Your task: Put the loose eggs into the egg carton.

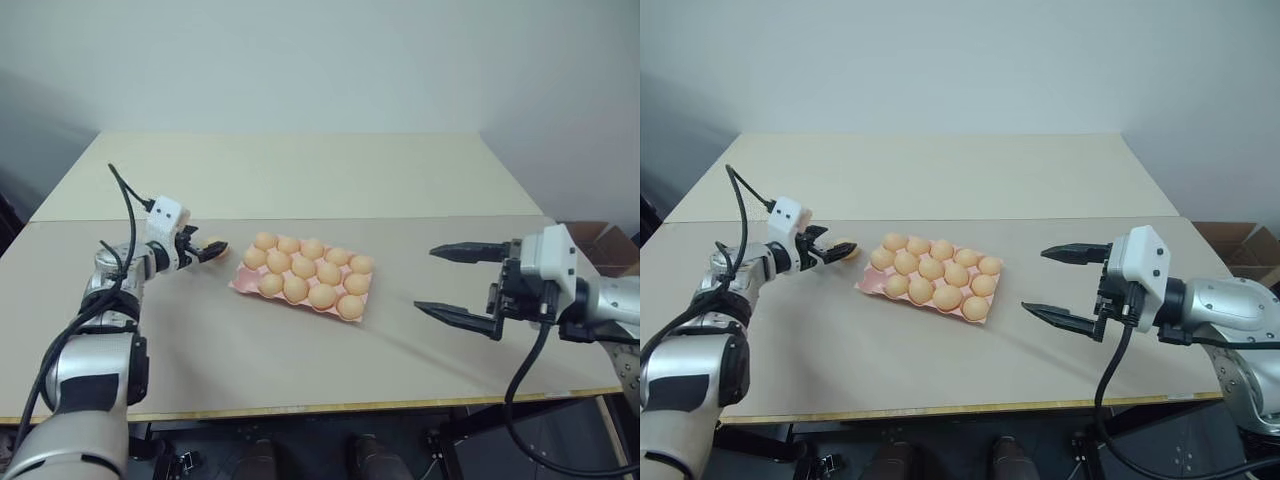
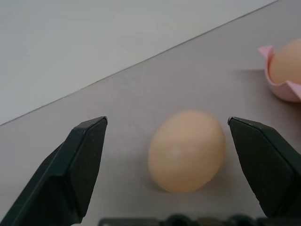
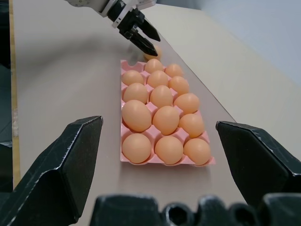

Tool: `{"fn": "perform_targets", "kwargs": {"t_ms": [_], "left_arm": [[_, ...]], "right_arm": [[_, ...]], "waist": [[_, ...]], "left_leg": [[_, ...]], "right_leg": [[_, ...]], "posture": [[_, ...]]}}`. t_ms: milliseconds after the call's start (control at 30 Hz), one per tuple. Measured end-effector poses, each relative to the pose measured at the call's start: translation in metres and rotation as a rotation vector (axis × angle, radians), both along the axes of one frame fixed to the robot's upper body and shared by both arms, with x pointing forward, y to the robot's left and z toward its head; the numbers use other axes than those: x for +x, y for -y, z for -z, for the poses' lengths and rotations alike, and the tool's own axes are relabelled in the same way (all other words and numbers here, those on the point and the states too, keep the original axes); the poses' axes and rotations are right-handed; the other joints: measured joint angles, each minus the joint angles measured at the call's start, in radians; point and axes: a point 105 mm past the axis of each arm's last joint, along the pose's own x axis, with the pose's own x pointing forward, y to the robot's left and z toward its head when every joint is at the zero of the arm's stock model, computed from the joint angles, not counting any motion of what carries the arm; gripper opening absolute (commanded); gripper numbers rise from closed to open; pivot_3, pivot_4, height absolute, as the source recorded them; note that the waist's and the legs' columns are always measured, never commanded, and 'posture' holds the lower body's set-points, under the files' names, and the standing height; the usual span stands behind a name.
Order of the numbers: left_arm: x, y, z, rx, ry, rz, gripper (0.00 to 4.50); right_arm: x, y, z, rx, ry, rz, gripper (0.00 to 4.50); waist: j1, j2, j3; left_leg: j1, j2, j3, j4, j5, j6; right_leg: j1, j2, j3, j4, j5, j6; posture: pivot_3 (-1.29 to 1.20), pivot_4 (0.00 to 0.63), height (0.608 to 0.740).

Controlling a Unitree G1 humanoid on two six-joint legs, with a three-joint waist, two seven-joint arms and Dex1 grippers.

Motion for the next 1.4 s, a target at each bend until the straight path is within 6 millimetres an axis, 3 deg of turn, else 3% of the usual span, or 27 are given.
{"fn": "perform_targets", "kwargs": {"t_ms": [67,167,567,933,1033,1133,1400], "left_arm": [[-0.001,0.000,0.006,0.023,-0.027,0.001,4.48],[-0.002,0.000,0.014,0.042,-0.059,-0.011,3.86],[0.000,-0.001,0.016,0.041,-0.052,-0.053,0.03],[-0.016,-0.027,0.017,0.002,-0.074,-0.053,0.03],[-0.022,-0.039,0.014,-0.017,-0.080,-0.064,0.61],[-0.028,-0.046,0.010,-0.046,-0.086,-0.046,1.60],[-0.030,-0.037,0.001,-0.112,-0.075,0.038,4.20]], "right_arm": [[-0.001,-0.001,0.000,-0.004,0.003,0.000,4.50],[-0.002,-0.001,-0.001,-0.005,0.005,0.003,4.50],[0.000,0.000,-0.003,-0.003,0.017,0.014,4.50],[0.000,-0.001,-0.004,-0.003,0.019,0.013,4.50],[0.000,-0.001,-0.004,-0.003,0.019,0.014,4.50],[0.000,-0.001,-0.004,-0.003,0.018,0.013,4.50],[0.003,-0.001,-0.004,0.004,0.015,0.009,4.50]], "waist": [[0.001,0.000,0.000],[0.001,0.000,0.000],[-0.004,0.000,0.000],[-0.009,0.000,0.000],[-0.010,0.000,0.000],[-0.010,0.000,0.000],[-0.005,0.000,0.000]], "left_leg": [[0.000,0.000,0.000,0.000,0.000,0.000],[0.000,0.000,0.000,0.000,0.000,0.000],[0.000,0.000,0.000,0.000,0.000,0.000],[0.000,0.000,0.000,0.000,0.000,0.000],[0.000,0.000,0.000,0.000,0.000,0.000],[0.000,0.000,0.000,0.000,0.000,0.000],[0.000,0.000,0.000,0.000,0.000,0.000]], "right_leg": [[0.000,0.000,0.000,0.000,0.000,0.000],[0.000,0.000,0.000,0.000,0.000,0.000],[0.000,0.000,0.000,0.000,0.000,0.000],[0.000,0.000,0.000,0.000,0.000,0.000],[0.000,0.000,0.000,0.000,0.000,0.000],[0.000,0.000,0.000,0.001,0.000,0.000],[0.000,0.000,0.000,0.000,0.000,0.000]], "posture": [[0.00,0.150,0.740],[0.00,0.150,0.740],[0.00,0.150,0.740],[0.00,0.150,0.740],[0.00,0.150,0.740],[0.00,0.150,0.740],[0.00,0.150,0.740]]}}
